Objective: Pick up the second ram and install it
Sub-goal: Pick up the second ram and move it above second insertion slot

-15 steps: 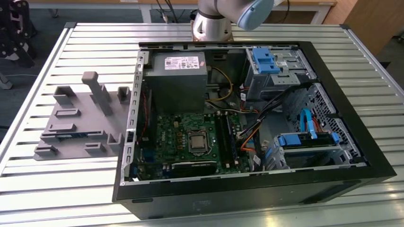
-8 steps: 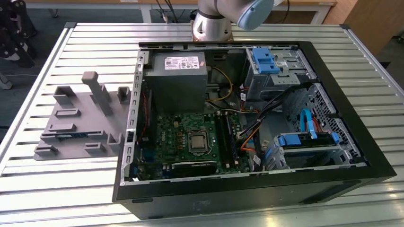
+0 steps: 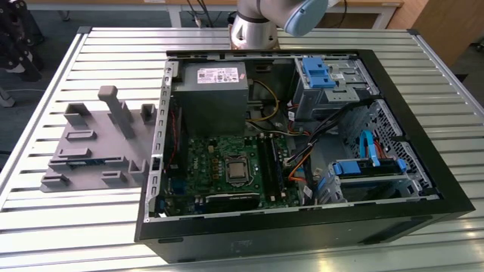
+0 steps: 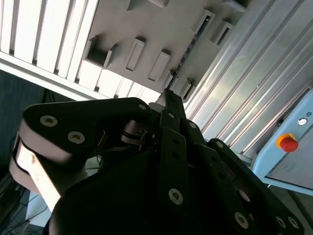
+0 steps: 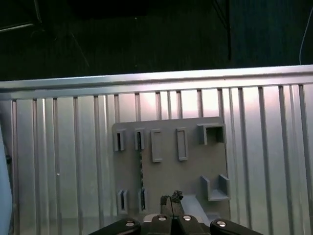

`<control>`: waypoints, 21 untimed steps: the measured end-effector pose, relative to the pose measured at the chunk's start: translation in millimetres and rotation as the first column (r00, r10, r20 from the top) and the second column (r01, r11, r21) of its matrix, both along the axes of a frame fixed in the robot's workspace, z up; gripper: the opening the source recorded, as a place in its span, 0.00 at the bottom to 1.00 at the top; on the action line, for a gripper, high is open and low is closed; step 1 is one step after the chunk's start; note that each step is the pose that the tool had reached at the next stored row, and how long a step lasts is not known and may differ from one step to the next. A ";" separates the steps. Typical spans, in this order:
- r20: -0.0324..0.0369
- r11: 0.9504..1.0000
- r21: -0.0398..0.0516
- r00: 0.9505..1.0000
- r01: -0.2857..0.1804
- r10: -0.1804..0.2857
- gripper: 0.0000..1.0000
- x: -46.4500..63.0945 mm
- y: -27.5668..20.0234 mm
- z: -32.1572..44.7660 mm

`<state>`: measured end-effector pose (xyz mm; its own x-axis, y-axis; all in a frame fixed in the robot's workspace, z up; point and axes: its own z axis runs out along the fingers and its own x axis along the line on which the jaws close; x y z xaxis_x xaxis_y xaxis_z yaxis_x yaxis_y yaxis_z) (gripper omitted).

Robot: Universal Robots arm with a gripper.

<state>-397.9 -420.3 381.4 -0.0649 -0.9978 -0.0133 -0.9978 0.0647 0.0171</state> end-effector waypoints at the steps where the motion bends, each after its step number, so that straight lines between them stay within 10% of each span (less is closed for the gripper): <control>1: 0.000 1.000 0.000 1.000 -0.014 0.014 0.11 0.0 0.0 -0.1; 11: 0.002 0.997 0.000 0.997 -0.072 0.072 0.11 0.0 -0.2 -0.5; 21: 0.002 0.998 0.000 0.998 -0.067 0.067 0.41 0.0 -2.0 -6.7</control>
